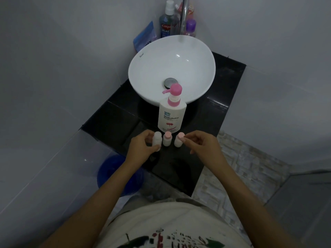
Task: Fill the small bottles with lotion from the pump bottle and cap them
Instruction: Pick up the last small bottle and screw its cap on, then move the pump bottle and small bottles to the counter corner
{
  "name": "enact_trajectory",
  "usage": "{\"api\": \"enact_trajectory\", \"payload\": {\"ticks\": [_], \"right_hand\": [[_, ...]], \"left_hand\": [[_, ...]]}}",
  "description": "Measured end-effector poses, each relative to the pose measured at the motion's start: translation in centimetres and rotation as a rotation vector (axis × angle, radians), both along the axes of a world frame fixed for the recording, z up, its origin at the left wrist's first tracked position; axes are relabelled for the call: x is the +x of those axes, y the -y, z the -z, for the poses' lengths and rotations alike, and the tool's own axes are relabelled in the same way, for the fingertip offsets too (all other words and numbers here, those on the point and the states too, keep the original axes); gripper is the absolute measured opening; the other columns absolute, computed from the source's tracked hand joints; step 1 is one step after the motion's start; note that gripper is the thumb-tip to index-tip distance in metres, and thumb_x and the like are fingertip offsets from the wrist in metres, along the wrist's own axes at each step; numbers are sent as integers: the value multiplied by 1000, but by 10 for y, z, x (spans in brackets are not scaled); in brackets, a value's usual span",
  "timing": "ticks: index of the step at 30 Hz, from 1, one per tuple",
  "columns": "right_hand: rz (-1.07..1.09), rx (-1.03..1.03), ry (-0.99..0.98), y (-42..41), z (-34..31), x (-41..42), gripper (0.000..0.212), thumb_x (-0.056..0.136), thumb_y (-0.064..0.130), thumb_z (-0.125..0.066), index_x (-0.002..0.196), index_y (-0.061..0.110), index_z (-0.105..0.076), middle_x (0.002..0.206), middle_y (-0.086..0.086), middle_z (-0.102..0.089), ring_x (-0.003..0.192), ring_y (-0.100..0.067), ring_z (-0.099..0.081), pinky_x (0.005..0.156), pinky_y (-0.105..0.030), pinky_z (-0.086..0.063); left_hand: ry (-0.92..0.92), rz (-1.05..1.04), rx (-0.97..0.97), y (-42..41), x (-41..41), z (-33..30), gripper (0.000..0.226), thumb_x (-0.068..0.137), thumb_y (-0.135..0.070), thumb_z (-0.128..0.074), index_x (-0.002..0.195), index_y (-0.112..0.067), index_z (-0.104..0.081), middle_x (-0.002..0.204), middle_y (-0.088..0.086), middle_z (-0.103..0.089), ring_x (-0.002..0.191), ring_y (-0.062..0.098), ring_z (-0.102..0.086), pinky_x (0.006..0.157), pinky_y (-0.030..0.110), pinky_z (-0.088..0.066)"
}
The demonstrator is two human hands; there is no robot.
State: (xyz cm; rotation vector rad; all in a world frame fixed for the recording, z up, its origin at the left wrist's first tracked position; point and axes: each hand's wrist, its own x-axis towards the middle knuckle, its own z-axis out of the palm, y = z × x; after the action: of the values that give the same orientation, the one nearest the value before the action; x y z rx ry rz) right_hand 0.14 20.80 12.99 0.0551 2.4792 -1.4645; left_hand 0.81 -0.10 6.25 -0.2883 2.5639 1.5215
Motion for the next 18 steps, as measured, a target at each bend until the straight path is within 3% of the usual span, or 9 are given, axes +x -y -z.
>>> {"api": "enact_trajectory", "payload": {"ticks": [7,14,18], "right_hand": [[28,48,-5,-13,1,-7,18,80,37,-68,89,22,-68,75,6,-68,54,3,-58,50,-8,-45],[67,62,-21,-25,6,-19,15,78,36,-71,87,23,-68,76,6,-67,61,-3,-61,55,-13,-46],[53,148,-77,-29,13,-38,21,78,34,-72,95,21,-67,85,7,-66,77,-4,-62,67,-16,-47]], "left_hand": [[13,8,-67,-3,-15,23,33,75,-5,-74,105,-14,-62,110,4,-66,103,15,-60,93,34,-51],[-12,49,-135,-1,-19,28,43,72,-7,-78,111,-16,-62,113,4,-65,109,18,-57,96,41,-48],[6,108,-235,9,-22,27,62,73,6,-70,128,-16,-55,132,7,-56,124,21,-48,108,39,-39]]}}
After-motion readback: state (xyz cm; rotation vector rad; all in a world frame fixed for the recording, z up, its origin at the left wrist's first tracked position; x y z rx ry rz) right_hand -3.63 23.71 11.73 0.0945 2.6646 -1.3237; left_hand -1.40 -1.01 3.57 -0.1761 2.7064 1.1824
